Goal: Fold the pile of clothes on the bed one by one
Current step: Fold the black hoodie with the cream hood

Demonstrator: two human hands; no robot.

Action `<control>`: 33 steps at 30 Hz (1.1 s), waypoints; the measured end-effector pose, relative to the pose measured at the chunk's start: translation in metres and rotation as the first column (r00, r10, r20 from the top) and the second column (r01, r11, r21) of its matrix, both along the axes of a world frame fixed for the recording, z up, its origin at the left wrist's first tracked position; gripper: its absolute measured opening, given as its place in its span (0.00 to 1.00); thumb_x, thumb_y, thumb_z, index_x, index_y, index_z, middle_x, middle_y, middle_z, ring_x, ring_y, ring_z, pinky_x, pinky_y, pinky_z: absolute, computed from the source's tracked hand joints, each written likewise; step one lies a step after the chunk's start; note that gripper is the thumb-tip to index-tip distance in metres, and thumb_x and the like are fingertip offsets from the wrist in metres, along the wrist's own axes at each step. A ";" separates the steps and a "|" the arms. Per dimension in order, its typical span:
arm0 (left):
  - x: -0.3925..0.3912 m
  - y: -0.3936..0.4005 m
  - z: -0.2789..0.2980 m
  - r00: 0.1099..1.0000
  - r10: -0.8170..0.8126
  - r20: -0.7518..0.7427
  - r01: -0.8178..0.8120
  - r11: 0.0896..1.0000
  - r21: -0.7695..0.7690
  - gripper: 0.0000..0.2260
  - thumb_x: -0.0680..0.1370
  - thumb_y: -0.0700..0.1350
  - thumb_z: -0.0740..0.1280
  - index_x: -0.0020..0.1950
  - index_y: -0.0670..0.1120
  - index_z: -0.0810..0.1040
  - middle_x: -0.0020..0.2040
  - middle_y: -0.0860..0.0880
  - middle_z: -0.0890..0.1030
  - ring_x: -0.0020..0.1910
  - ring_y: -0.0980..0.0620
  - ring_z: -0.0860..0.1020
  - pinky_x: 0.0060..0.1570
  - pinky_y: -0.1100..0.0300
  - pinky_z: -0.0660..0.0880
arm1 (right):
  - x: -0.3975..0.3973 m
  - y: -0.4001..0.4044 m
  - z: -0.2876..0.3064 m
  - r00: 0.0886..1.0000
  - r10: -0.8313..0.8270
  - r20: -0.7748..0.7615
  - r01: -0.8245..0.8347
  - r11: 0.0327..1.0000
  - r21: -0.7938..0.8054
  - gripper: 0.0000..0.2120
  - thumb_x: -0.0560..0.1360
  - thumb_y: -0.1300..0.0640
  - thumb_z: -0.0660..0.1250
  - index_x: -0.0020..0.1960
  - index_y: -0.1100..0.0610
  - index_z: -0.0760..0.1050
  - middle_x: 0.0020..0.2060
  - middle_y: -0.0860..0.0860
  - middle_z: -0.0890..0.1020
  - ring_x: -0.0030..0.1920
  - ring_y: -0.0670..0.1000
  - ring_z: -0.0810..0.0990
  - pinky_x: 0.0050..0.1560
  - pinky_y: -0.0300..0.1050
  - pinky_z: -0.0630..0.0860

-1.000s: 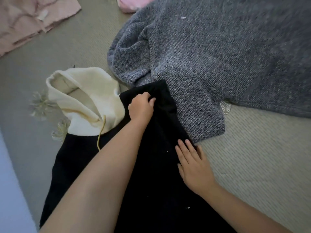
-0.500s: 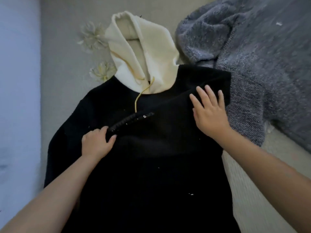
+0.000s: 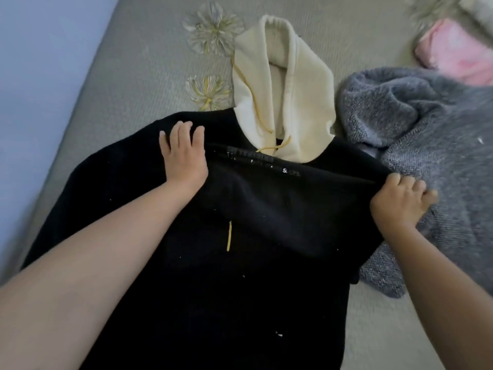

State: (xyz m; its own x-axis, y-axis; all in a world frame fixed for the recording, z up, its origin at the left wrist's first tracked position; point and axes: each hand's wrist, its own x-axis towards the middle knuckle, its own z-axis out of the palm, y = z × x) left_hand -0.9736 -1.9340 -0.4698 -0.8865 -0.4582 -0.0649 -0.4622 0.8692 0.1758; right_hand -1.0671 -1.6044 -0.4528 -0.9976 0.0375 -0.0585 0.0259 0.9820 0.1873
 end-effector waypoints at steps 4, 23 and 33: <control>0.045 0.002 -0.018 0.986 -0.120 0.112 0.117 0.993 0.034 0.24 0.79 0.50 0.57 0.73 0.43 0.59 0.75 0.41 0.56 0.75 0.42 0.49 0.71 0.44 0.43 | 0.032 -0.028 0.002 0.983 0.143 -0.114 -0.163 0.970 -0.183 0.24 0.71 0.60 0.51 0.65 0.66 0.67 0.64 0.68 0.68 0.67 0.68 0.64 0.66 0.69 0.50; 0.121 -0.035 0.012 0.956 -0.286 0.060 0.267 0.939 0.216 0.23 0.76 0.34 0.60 0.71 0.36 0.61 0.73 0.34 0.57 0.73 0.36 0.54 0.70 0.43 0.55 | 0.103 -0.107 -0.020 0.919 0.286 0.273 -0.192 0.926 -0.324 0.27 0.77 0.54 0.58 0.74 0.53 0.55 0.75 0.56 0.53 0.75 0.58 0.49 0.71 0.62 0.46; 0.312 -0.080 0.013 0.628 0.695 0.351 -0.768 0.626 0.135 0.27 0.79 0.46 0.60 0.73 0.35 0.55 0.69 0.34 0.65 0.67 0.36 0.65 0.63 0.46 0.64 | 0.240 -0.205 -0.034 0.561 0.748 0.354 -0.557 0.658 -0.507 0.26 0.79 0.50 0.55 0.75 0.47 0.50 0.76 0.50 0.47 0.75 0.53 0.41 0.71 0.59 0.38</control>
State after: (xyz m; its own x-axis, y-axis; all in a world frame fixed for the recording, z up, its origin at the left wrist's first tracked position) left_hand -0.6612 -2.0136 -0.4572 -0.1969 -0.8798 -0.4327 -0.9798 0.1613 0.1180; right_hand -0.8274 -1.8097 -0.4864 -0.5447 -0.7267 -0.4186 -0.6469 0.6817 -0.3417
